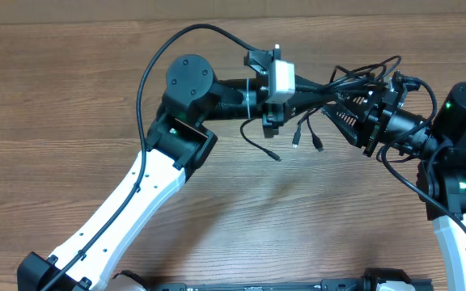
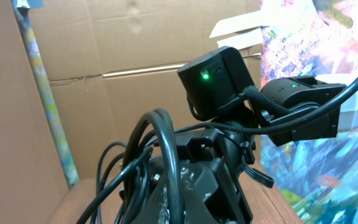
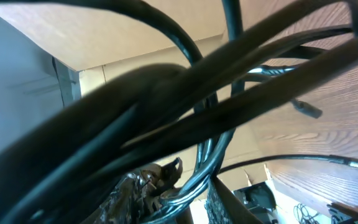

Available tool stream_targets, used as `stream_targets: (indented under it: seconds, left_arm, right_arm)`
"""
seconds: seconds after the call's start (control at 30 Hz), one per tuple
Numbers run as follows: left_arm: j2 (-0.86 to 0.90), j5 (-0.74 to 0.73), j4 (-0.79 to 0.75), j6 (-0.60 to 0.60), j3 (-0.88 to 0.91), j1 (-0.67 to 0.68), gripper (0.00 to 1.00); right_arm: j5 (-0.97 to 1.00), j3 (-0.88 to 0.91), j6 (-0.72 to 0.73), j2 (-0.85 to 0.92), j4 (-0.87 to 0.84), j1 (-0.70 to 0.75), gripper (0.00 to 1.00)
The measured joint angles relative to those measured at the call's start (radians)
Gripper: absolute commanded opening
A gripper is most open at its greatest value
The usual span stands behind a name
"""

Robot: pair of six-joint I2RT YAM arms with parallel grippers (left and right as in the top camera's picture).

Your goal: Untangle cables

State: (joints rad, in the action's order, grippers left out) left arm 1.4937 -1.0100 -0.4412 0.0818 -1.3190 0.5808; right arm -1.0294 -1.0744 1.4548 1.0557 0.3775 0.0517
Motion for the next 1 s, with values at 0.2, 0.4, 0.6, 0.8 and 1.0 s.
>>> stream_targets:
  seconds: [0.2,0.4,0.6,0.8,1.0]
  left_arm:
    - [0.000,0.068,-0.016,-0.024,0.000,0.027,0.04]
    - [0.000,0.094,-0.020,-0.037,0.000,0.029,0.05]
    - [0.000,0.106,-0.019,-0.064,0.000,0.061,0.04]
    - [0.000,0.110,-0.016,-0.080,0.000,0.074,0.04]
    - [-0.001,0.240,0.053,-0.082,-0.002,0.080,0.04]
  right_arm:
    - [-0.003,0.000,0.000,0.000,0.001,0.000,0.32]
    - [-0.015,0.000,0.000,0.000,0.005,0.000,0.10]
    - [-0.021,0.000,0.000,0.000,0.003,0.000,0.16]
    - [-0.021,0.000,0.007,0.000,0.000,0.000,0.04]
    - [-0.010,0.001,-0.029,0.006,0.009,0.003,0.04]
